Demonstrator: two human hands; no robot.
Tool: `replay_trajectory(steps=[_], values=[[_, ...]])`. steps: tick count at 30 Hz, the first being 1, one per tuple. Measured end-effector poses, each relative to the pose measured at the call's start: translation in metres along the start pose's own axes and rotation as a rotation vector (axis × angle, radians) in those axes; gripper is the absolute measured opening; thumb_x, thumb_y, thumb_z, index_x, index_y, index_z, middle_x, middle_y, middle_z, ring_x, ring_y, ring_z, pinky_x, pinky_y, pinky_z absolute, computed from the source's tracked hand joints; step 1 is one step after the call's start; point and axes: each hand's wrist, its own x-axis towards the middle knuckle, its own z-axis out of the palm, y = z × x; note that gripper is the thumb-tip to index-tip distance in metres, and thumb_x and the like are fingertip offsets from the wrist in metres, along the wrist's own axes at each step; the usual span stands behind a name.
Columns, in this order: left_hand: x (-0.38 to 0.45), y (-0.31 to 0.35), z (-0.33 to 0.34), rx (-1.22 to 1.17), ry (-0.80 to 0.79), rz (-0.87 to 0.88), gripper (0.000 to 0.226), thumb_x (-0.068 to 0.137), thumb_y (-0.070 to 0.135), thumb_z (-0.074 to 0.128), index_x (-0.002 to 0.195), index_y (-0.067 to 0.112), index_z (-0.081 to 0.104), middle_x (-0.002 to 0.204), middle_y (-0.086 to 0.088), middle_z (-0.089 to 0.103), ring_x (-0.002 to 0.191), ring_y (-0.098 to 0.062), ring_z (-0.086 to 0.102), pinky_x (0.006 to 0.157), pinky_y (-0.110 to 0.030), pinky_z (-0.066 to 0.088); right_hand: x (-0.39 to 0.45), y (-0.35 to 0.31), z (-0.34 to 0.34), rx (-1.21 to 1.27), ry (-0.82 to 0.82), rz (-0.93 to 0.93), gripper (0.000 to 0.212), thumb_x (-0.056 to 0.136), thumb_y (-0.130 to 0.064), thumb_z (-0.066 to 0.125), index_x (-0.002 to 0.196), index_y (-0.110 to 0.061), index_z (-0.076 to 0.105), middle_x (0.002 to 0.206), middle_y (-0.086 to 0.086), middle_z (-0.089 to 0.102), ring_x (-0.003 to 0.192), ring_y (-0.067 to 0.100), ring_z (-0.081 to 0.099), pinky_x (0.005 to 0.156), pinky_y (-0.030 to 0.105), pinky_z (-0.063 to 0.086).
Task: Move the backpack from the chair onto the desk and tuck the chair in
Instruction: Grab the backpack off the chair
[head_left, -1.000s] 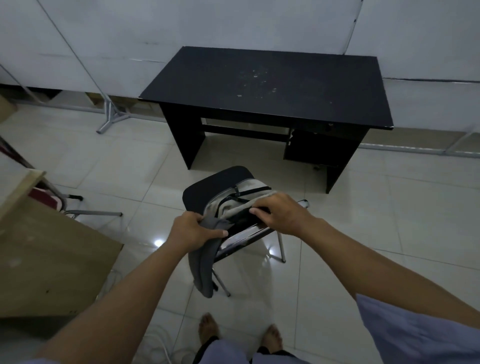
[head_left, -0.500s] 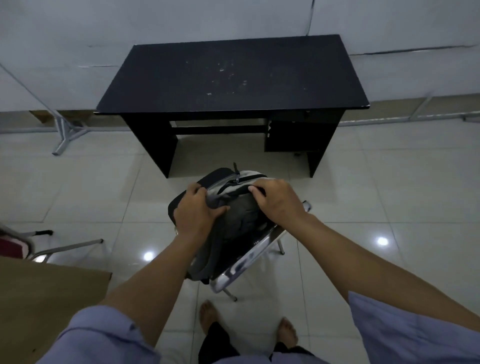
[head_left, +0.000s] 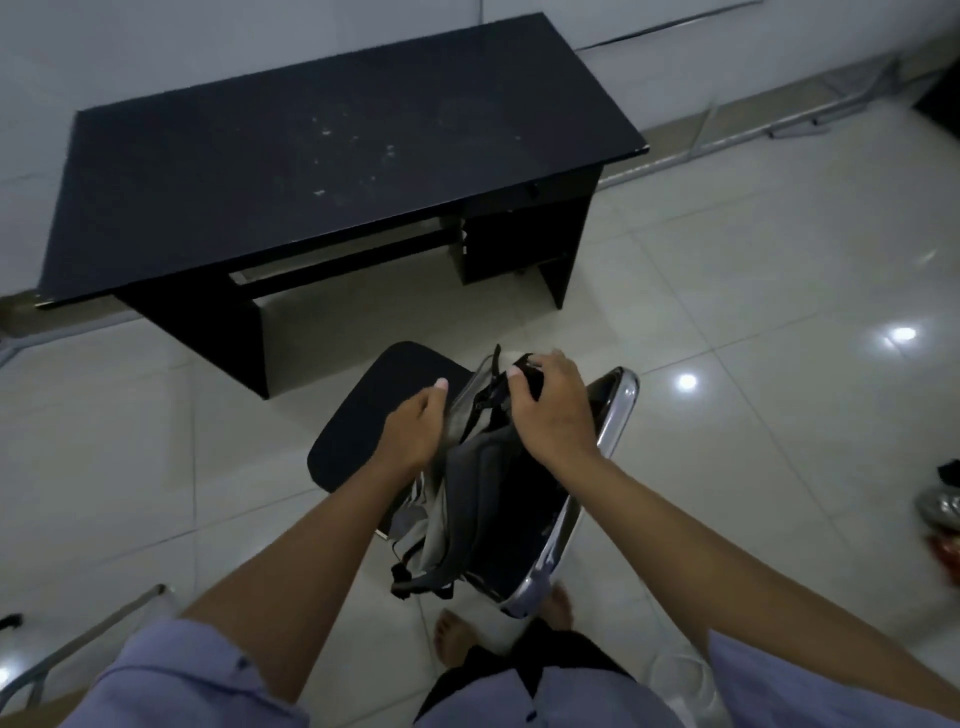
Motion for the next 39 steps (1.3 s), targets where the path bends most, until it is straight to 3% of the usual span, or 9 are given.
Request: replay_trajectory(steps=[3,6,10,16,20,23,29,34,39], values=[[0.011,0.004,0.007,-0.126,-0.217,-0.191,0.065,0.1,0.064,0.032,0.116,0.02,0.075,0.123,-0.007,0.071,0.112,-0.023,0.066,0.103,-0.042,0.049,-0.007,-0.01,0.014,0.072,-0.018,0.23,0.077,0.093,-0.065,0.044,0.154,-0.019,0.03,0.167,0.004,0.01,0.154,0.02,0.006,0.122,0.041,0.016],[0.01,0.003,0.011,-0.264,-0.339,-0.307,0.058,0.105,0.055,0.03,0.119,0.021,0.074,0.118,-0.007,0.072,0.105,-0.021,0.067,0.085,-0.034,0.052,-0.008,-0.014,0.028,0.062,0.001,0.313,0.096,0.088,-0.071,0.047,0.16,-0.02,0.008,0.167,0.004,-0.014,0.153,0.018,-0.014,0.125,0.047,0.001],[0.016,-0.019,0.007,-0.304,-0.423,-0.376,0.063,0.104,0.059,0.029,0.11,0.021,0.079,0.114,-0.002,0.074,0.111,-0.021,0.065,0.102,-0.043,0.048,-0.012,-0.01,0.05,-0.074,0.067,0.304,0.1,0.084,-0.069,0.057,0.159,-0.026,0.007,0.164,0.005,-0.028,0.15,0.021,-0.024,0.124,0.046,-0.001],[0.057,-0.064,-0.017,-0.028,-0.365,-0.264,0.064,0.087,0.075,0.043,0.097,0.025,0.081,0.111,-0.001,0.075,0.104,-0.021,0.068,0.103,-0.044,0.05,-0.011,-0.001,0.084,0.02,0.196,0.455,0.108,0.08,-0.042,0.079,0.158,-0.035,0.005,0.164,0.004,-0.027,0.154,0.029,-0.005,0.121,0.045,0.023],[0.091,-0.092,-0.03,0.199,-0.386,-0.112,0.051,0.098,0.063,0.043,0.074,0.027,0.07,0.096,-0.004,0.07,0.101,-0.028,0.066,0.09,-0.038,0.05,-0.017,0.001,0.124,-0.015,0.188,0.425,0.098,0.086,-0.039,0.073,0.156,-0.047,0.004,0.168,0.003,-0.013,0.154,0.025,-0.009,0.12,0.044,0.017],[0.121,-0.116,-0.024,0.281,-0.452,-0.059,0.049,0.098,0.062,0.044,0.091,0.023,0.073,0.096,-0.003,0.071,0.103,-0.028,0.066,0.087,-0.037,0.05,-0.018,0.003,0.145,-0.064,0.186,0.401,0.096,0.087,-0.038,0.072,0.155,-0.049,0.005,0.168,0.001,-0.012,0.154,0.024,-0.011,0.121,0.043,0.013],[0.176,-0.173,0.018,0.239,-0.549,-0.204,0.089,0.084,0.078,0.049,0.15,0.017,0.047,0.152,-0.008,0.051,0.135,-0.029,0.051,0.113,-0.044,0.042,-0.009,0.021,0.155,-0.048,0.22,0.316,0.086,0.089,-0.036,0.071,0.155,-0.049,0.017,0.169,0.001,-0.002,0.155,0.019,-0.005,0.116,0.028,0.011],[0.197,-0.212,0.058,0.027,-0.583,-0.364,0.108,0.07,0.086,0.053,0.153,0.018,0.041,0.151,-0.009,0.051,0.131,-0.029,0.054,0.112,-0.046,0.043,-0.009,0.029,0.168,-0.074,0.231,0.273,0.079,0.093,-0.034,0.068,0.154,-0.048,0.021,0.168,-0.011,-0.006,0.153,0.009,-0.01,0.099,0.002,-0.002],[0.203,-0.232,0.076,-0.154,-0.556,-0.406,0.091,0.071,0.078,0.067,0.141,0.021,0.058,0.133,-0.005,0.065,0.114,-0.024,0.065,0.103,-0.043,0.052,-0.009,0.031,0.173,-0.068,0.247,0.262,0.077,0.095,-0.026,0.066,0.153,-0.049,0.02,0.168,-0.01,-0.005,0.153,0.01,-0.009,0.113,0.017,0.003]])
